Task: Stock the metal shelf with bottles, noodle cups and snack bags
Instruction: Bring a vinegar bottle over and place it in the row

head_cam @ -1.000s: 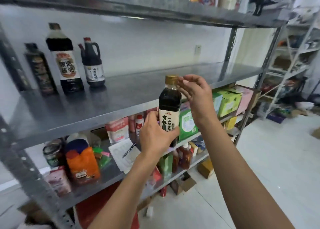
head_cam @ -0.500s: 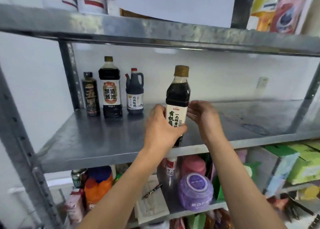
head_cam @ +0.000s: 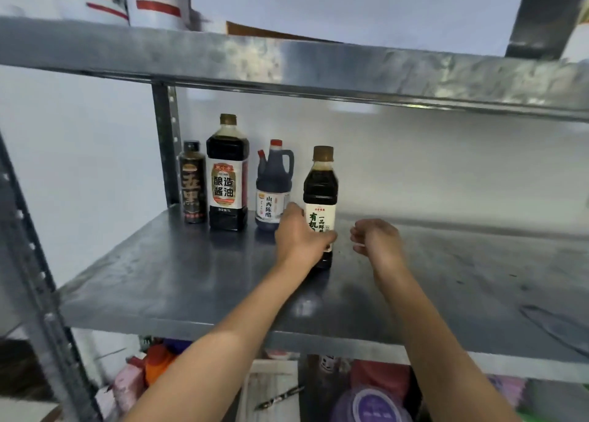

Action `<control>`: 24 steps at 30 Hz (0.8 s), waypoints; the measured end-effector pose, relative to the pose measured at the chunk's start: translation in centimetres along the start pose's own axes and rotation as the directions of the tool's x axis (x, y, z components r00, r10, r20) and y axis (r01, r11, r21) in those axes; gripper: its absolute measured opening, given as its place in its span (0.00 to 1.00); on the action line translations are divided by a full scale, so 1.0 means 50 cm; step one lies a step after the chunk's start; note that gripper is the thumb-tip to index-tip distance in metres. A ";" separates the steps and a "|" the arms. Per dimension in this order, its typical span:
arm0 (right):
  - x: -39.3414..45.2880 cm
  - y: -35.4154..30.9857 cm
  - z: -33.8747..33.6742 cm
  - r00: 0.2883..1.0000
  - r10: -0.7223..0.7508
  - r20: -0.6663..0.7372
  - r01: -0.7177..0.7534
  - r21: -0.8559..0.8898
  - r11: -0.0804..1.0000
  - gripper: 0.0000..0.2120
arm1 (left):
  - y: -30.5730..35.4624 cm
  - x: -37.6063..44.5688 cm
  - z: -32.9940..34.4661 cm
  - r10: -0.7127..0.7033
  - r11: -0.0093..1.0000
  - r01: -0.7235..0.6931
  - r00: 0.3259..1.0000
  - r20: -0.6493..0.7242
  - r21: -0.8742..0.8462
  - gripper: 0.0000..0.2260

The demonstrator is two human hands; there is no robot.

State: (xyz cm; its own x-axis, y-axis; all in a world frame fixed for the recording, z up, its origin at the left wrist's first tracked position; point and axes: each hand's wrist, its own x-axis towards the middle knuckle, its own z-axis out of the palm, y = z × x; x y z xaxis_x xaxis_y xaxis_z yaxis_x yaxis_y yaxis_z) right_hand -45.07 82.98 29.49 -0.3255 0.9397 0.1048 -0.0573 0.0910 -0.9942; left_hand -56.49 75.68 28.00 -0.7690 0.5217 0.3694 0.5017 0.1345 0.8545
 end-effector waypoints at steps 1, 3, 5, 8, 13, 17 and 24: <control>0.012 0.000 0.003 1.000 0.006 0.014 -0.006 -0.027 1.000 0.08 | 0.000 0.018 0.011 0.004 1.000 -0.004 1.000 0.002 0.018 0.26; 0.035 0.000 0.011 0.999 0.010 0.043 -0.007 -0.064 0.998 0.07 | -0.002 0.053 0.034 0.005 0.999 -0.005 1.000 -0.004 0.053 0.26; 0.056 0.001 0.017 0.998 -0.001 0.058 0.006 -0.086 0.996 0.07 | -0.002 0.086 0.059 -0.007 0.997 0.008 1.000 -0.023 0.077 0.27; 0.077 0.005 0.022 0.998 -0.030 0.059 0.038 -0.141 0.989 0.07 | -0.006 0.130 0.092 -0.019 0.997 0.022 0.999 -0.041 0.076 0.27; 0.091 0.027 0.012 0.995 -0.087 0.056 0.097 -0.191 0.977 0.07 | -0.015 0.178 0.128 -0.016 0.990 0.031 0.995 -0.102 0.140 0.26; 0.096 0.044 0.004 0.993 -0.109 0.041 0.116 -0.252 0.961 0.05 | -0.021 0.185 0.149 0.031 0.972 0.003 0.990 -0.140 0.236 0.27; 0.098 0.056 -0.016 0.987 -0.155 0.035 0.156 -0.391 0.907 0.06 | -0.005 0.186 0.141 -0.066 0.935 0.056 0.998 0.015 0.351 0.23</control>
State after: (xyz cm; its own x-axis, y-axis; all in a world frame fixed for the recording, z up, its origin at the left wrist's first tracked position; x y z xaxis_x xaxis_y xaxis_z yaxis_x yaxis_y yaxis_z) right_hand -46.08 88.10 27.23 -0.3451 0.9024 0.2580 0.2663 0.3578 -0.8950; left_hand -60.96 86.44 28.63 -0.7941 0.5247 0.3069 0.5648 0.4504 0.6915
